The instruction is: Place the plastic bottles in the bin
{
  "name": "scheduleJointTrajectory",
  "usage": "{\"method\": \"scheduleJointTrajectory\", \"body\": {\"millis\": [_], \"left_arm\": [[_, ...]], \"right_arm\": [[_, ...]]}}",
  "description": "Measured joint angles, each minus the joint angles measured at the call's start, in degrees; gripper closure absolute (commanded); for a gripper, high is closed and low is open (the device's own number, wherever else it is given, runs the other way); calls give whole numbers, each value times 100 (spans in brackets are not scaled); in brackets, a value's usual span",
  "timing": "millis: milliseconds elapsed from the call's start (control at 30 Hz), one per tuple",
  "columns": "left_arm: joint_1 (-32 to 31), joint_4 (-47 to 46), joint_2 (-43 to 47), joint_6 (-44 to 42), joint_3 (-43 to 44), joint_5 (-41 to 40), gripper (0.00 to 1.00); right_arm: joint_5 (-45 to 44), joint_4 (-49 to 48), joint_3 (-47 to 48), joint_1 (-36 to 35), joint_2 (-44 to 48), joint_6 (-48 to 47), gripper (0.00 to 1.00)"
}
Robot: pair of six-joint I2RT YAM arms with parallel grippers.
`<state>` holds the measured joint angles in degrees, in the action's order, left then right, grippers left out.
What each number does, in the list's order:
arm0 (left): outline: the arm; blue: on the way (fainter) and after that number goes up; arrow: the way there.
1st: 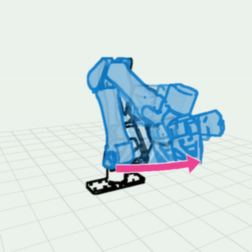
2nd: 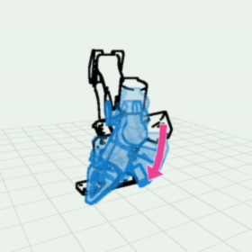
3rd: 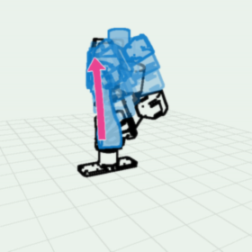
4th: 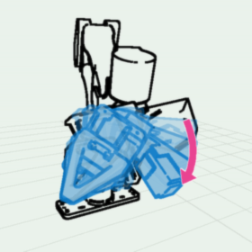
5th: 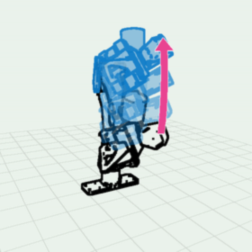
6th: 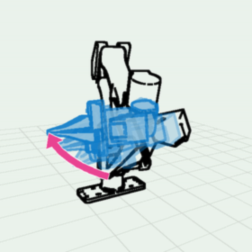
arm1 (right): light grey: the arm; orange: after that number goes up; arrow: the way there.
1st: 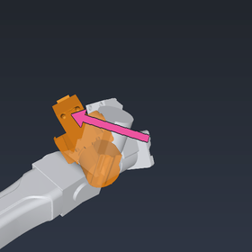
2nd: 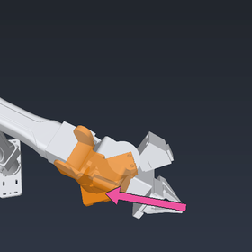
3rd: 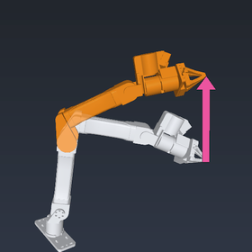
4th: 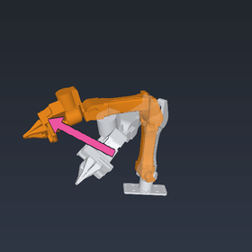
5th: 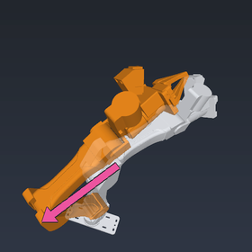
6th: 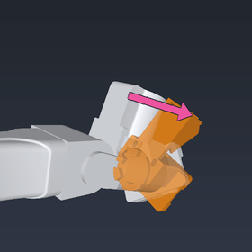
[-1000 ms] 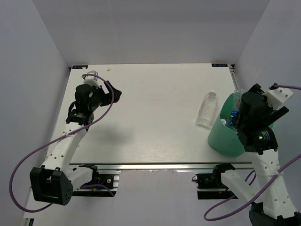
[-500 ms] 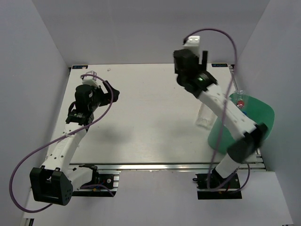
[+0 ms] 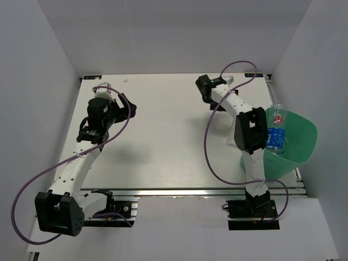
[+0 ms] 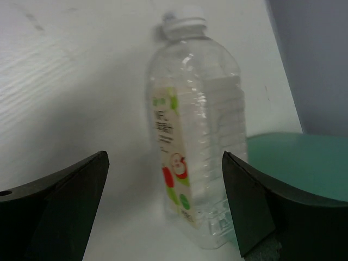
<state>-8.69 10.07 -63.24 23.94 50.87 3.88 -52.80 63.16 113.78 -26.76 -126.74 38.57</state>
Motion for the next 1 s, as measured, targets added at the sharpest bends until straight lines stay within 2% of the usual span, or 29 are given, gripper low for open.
{"method": "scheduleJointTrajectory", "body": {"millis": [133, 333, 567, 633, 733, 767, 833, 867, 933, 1000], "left_arm": [[0, -20, -179, 0, -7, 46, 2], [0, 2, -393, 2, -9, 59, 2], [0, 2, -393, 2, -15, 39, 2], [0, 0, -393, 2, -15, 20, 2], [0, 2, -393, 2, -15, 2, 2], [0, 0, -393, 2, -15, -4, 2], [0, 2, -393, 4, -15, -9, 2], [0, 0, -393, 4, -15, -11, 2], [0, 2, -393, 4, -15, -11, 2], [0, 0, -393, 4, -15, -13, 2]], "right_arm": [[-42, 282, -953, 361, 400, 616, 11], [68, 153, -1639, 452, 754, 1075, 11], [431, -791, -2697, 791, 1123, 693, 11], [577, -1045, -2811, 844, 1263, 533, 16], [603, -1233, -2822, 894, 1294, 323, 36], [549, -1272, -2815, 894, 1307, 280, 51], [466, -1357, -2809, 866, 1344, 219, 66], [435, -1366, -2804, 855, 1346, 227, 78], [387, -1379, -2793, 846, 1346, 254, 94], [369, -1375, -2787, 841, 1340, 264, 96]]}}
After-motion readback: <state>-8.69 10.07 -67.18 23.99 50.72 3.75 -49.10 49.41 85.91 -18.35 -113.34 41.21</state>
